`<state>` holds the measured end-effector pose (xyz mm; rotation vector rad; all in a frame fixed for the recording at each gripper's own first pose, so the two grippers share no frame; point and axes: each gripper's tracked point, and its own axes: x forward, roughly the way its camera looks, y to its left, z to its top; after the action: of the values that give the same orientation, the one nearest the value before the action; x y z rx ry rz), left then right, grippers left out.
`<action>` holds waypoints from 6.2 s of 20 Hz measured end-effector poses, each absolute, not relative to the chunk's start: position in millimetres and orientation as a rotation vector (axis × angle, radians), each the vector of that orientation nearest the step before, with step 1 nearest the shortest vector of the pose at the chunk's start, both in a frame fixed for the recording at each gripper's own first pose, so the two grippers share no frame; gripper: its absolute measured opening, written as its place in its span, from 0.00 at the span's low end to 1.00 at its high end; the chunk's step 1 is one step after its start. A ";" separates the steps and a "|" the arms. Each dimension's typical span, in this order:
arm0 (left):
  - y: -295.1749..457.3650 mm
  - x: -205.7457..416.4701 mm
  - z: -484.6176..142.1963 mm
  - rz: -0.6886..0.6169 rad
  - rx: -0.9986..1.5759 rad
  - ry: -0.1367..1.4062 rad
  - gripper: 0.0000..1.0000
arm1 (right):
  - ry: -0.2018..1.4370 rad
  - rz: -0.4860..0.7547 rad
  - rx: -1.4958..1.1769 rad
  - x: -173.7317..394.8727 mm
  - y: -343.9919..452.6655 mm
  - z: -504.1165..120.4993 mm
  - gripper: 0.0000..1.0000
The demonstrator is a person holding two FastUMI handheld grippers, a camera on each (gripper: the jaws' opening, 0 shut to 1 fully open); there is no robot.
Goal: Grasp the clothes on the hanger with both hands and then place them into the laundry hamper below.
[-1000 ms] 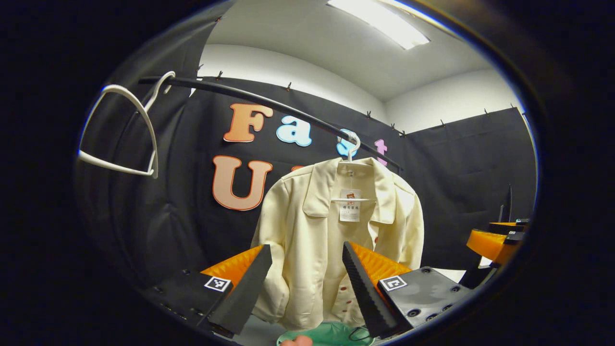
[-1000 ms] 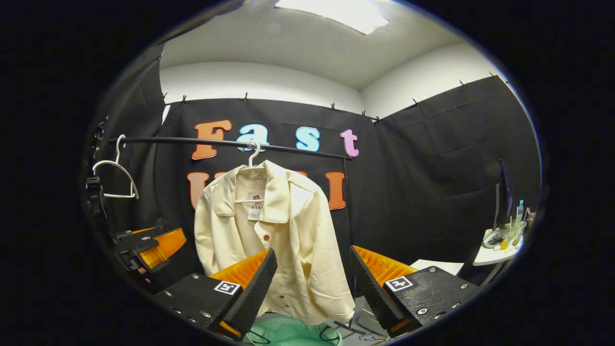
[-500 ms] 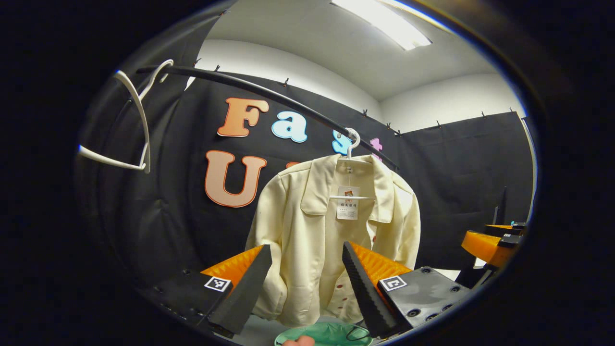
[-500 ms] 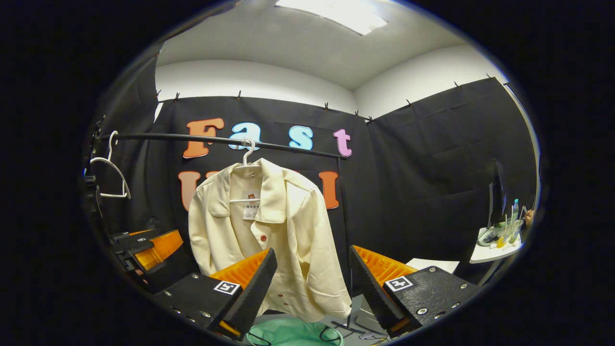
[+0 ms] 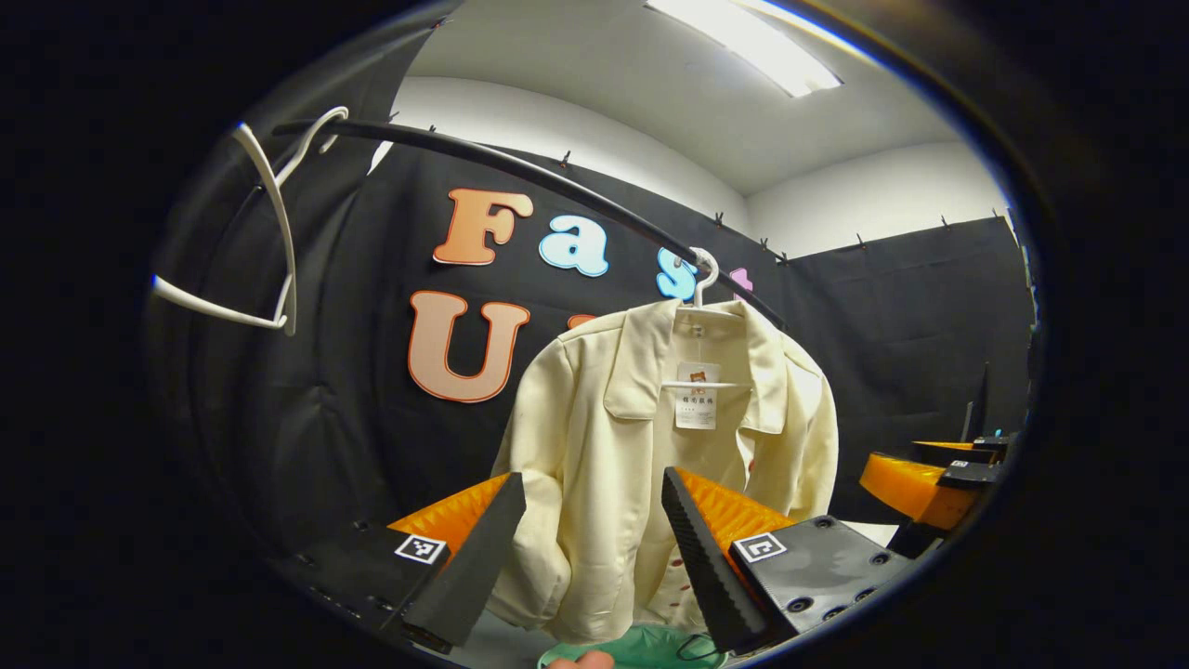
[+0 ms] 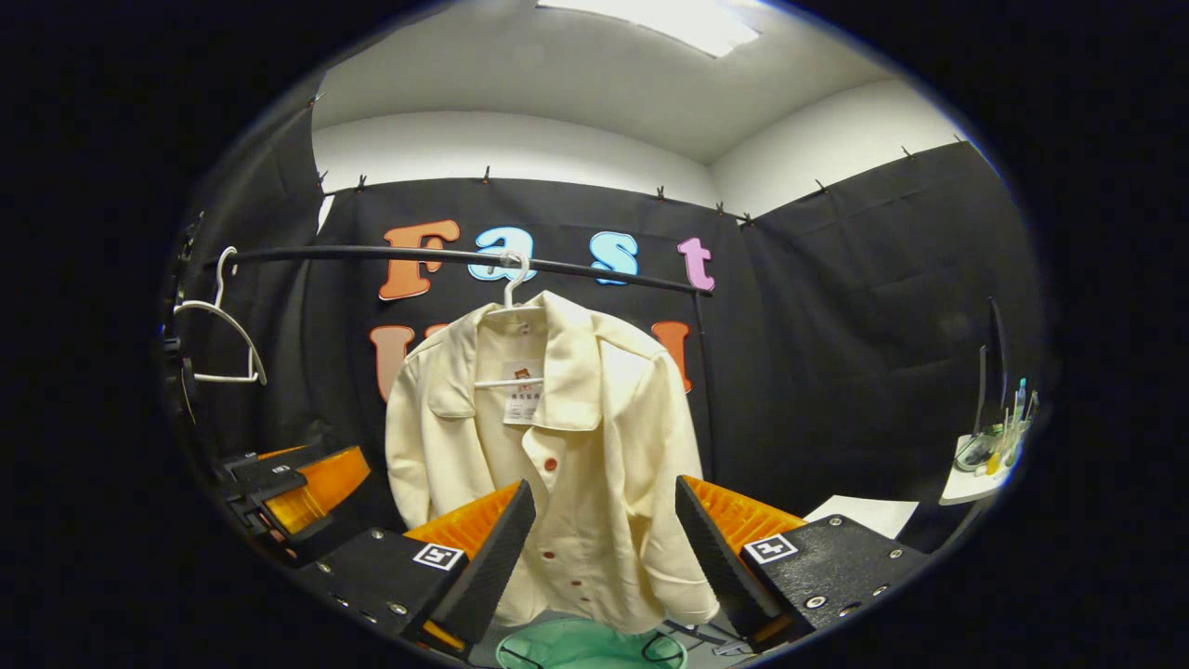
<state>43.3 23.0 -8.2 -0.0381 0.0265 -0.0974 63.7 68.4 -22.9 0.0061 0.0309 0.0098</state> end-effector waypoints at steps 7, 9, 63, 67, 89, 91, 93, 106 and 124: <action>41.6 35.8 -12.8 -0.087 -0.037 0.042 0.96 | 0.141 0.086 0.038 162.6 109.5 -70.5 0.94; 43.7 34.9 -14.3 -0.087 -0.037 0.045 0.96 | 0.160 0.037 0.005 190.9 103.2 -85.9 0.94; 70.3 171.0 26.6 0.092 0.354 -0.203 0.07 | -0.073 -0.119 -0.183 151.7 -19.0 29.3 0.00; 88.3 178.2 34.4 0.145 0.429 -0.218 0.07 | -0.113 -0.175 -0.238 145.0 -45.7 52.6 0.00; 120.6 269.6 53.5 0.198 0.331 -0.197 0.07 | -0.226 -0.202 -0.255 272.1 -97.6 153.8 0.00; 119.6 266.8 49.6 0.201 0.330 -0.184 0.07 | -0.212 -0.203 -0.245 283.8 -98.5 141.9 0.00; 118.7 268.7 44.1 0.193 0.332 -0.167 0.07 | -0.186 -0.203 -0.249 292.1 -101.4 126.5 0.00; 115.6 264.1 6.2 0.152 0.291 -0.054 0.07 | -0.062 -0.198 -0.290 306.8 -111.5 57.3 0.00; 106.2 246.8 -24.4 0.098 0.299 0.054 0.07 | 0.054 -0.262 -0.269 277.4 -138.6 -16.4 0.00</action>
<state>246.8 106.2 -24.4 0.2993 0.0542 0.0984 277.4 -138.6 -16.4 -0.2692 0.0540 -0.2618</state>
